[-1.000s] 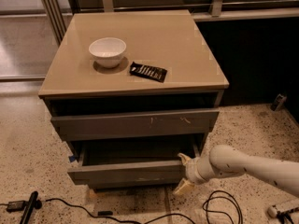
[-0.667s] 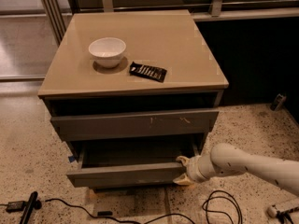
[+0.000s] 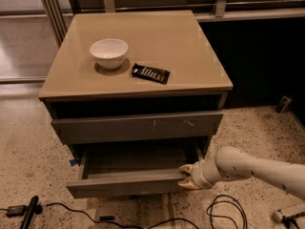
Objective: Open middle drawer
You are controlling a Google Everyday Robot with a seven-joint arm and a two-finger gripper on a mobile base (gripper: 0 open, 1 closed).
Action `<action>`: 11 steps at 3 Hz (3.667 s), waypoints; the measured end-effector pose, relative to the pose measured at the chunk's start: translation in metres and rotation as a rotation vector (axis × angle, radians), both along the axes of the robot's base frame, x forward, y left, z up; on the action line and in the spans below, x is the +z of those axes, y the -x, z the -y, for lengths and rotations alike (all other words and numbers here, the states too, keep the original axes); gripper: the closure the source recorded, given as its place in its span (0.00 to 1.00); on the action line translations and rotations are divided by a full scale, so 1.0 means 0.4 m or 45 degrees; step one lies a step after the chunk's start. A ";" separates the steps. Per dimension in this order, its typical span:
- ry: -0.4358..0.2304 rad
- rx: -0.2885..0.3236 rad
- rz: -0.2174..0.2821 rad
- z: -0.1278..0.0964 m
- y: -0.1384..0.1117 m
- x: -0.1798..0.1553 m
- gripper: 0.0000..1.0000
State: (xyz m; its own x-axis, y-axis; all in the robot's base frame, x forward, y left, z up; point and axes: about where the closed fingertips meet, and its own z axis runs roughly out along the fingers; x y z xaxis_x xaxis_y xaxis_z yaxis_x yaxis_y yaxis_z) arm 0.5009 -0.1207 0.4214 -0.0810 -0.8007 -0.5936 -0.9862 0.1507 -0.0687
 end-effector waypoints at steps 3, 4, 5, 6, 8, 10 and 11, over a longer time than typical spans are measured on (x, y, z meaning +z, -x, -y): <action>0.003 -0.009 -0.005 0.011 0.026 0.004 0.74; 0.003 -0.009 -0.005 0.011 0.026 0.004 0.50; 0.003 -0.009 -0.005 0.011 0.026 0.004 0.27; 0.003 -0.009 -0.005 0.011 0.026 0.003 0.04; 0.003 -0.009 -0.005 0.011 0.026 0.003 0.13; -0.071 -0.035 0.004 0.049 0.099 0.011 0.60; -0.117 -0.071 0.025 0.084 0.139 0.033 0.91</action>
Offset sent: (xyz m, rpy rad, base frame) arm -0.4193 -0.1156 0.0381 0.0217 0.2425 -0.3054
